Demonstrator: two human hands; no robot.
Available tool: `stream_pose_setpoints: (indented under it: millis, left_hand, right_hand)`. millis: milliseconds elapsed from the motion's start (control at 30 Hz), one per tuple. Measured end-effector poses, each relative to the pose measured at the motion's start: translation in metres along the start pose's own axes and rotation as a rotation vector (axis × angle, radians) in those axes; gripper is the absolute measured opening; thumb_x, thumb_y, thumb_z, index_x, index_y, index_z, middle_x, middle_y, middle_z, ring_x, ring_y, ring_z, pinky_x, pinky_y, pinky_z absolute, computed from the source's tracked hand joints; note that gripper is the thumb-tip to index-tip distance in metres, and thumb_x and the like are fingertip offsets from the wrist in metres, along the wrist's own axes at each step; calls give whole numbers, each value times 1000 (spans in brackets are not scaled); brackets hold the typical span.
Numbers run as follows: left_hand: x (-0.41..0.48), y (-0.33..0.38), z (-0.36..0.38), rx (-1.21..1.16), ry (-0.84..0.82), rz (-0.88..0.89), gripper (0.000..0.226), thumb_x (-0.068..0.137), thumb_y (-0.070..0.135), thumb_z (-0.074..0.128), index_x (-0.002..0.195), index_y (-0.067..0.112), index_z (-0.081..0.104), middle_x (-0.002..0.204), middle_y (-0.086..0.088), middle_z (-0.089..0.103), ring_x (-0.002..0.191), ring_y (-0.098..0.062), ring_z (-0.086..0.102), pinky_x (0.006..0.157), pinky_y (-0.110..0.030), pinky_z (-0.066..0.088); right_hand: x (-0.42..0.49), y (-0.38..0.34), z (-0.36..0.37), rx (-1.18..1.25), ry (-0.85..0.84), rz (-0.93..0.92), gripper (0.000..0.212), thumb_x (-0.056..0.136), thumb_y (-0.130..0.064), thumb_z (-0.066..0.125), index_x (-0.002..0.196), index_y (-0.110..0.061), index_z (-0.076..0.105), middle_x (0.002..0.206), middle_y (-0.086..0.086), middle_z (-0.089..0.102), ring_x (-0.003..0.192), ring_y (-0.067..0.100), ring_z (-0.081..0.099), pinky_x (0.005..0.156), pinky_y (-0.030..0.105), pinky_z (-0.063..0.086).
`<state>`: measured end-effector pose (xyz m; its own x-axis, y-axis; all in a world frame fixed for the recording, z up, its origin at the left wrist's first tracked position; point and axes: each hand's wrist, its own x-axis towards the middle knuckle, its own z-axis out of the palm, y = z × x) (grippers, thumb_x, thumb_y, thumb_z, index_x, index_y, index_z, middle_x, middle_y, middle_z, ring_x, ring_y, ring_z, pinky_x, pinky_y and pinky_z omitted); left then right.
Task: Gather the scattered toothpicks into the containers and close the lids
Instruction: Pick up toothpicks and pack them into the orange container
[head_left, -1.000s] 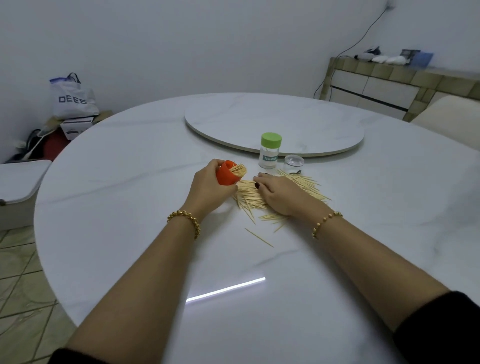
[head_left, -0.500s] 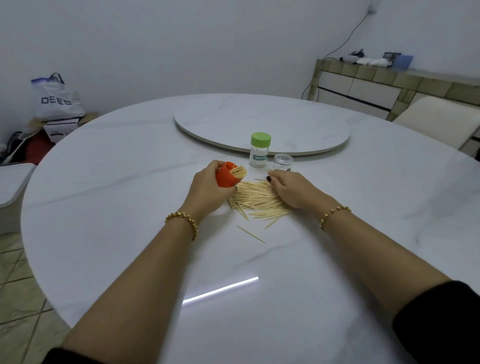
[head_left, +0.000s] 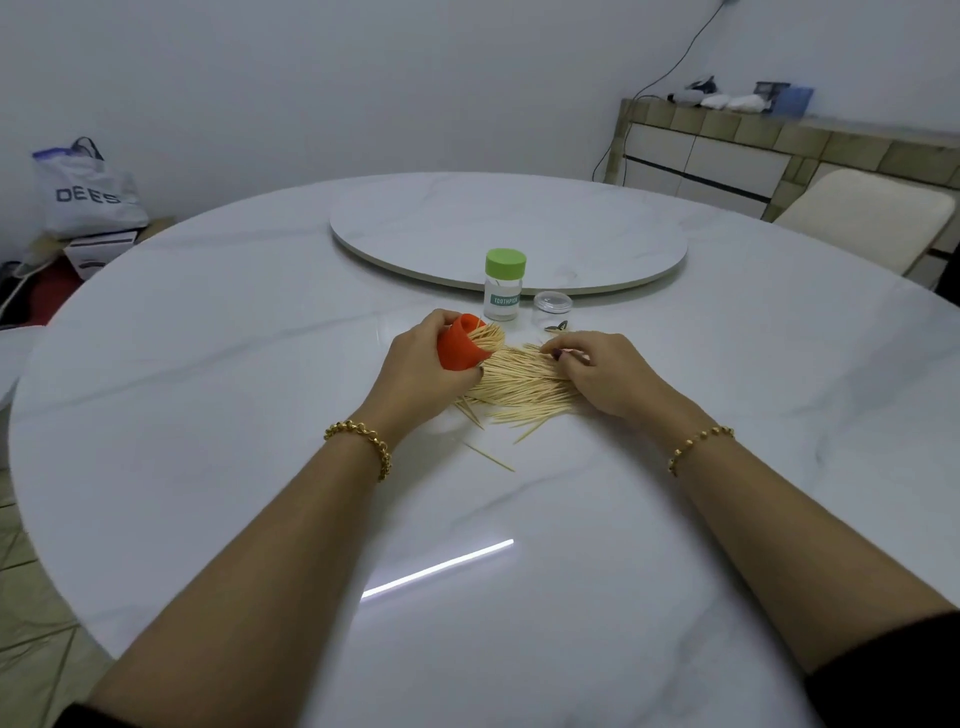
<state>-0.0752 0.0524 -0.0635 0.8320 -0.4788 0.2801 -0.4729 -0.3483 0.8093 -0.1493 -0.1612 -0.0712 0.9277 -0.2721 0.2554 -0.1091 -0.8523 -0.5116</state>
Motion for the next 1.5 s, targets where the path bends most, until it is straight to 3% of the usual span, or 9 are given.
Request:
stream_pose_setpoints:
  millis: [133,233,433,600,733,933,1100,1333,1500]
  left_hand:
    - [0,-1,2,5,-17,11,59,76,19,78,129,22,50,121,4,54,107,-16,51,77,-20,45]
    - [-1,-1,1,13,-10,17,59,76,18,78,129,21,51,120,4,54,107,-15,51,74,-14,43]
    - [-1,-1,2,26,-2,30,58,76,19,78,128,21,52,117,5,55,106,-14,51,69,-10,41]
    - [-2,-1,3,44,-7,45,58,76,19,77,129,20,51,121,3,55,108,-15,51,71,-9,40]
    - [-3,0,5,49,-18,54,58,77,19,77,129,20,51,121,2,56,109,-15,51,72,-11,40]
    - [-3,-1,7,59,-29,64,57,77,21,77,128,21,52,121,3,57,109,-15,52,69,-9,40]
    - [-3,-1,9,52,-30,67,56,76,21,77,127,22,53,120,4,57,108,-14,53,68,-8,40]
    - [-3,-1,10,79,-26,80,59,76,23,78,128,21,52,122,3,57,110,-15,52,69,-8,39]
    - [-4,2,10,97,-23,107,58,77,25,78,128,21,52,122,3,57,109,-15,52,69,-5,38]
  right_hand:
    - [2,8,-5,27,84,32,33,95,-14,46,122,-21,62,127,0,61,116,16,54,91,19,34]
    - [7,15,-4,-9,61,83,35,98,-19,42,130,-18,56,132,4,58,121,22,50,95,25,35]
    - [7,23,4,-113,-30,22,25,99,-20,37,102,-9,60,98,4,63,93,27,56,77,36,42]
    - [4,19,5,-117,28,-42,24,96,-24,50,109,-13,67,108,5,67,101,24,58,87,38,46]
    - [1,15,6,-125,80,-89,31,94,-17,56,123,-11,62,114,9,66,106,26,58,91,37,45]
    - [1,16,9,-235,142,-96,23,94,-14,53,105,-3,69,100,14,63,102,30,52,80,44,47]
    - [0,12,10,-245,202,-104,23,93,-15,53,103,-13,74,94,9,64,96,26,53,75,39,46]
    - [0,12,9,-245,299,-93,22,94,-15,51,92,-11,72,86,7,67,89,27,53,70,35,40]
    - [1,7,9,-107,391,-148,20,89,-11,50,89,-10,70,81,5,70,78,27,61,67,38,47]
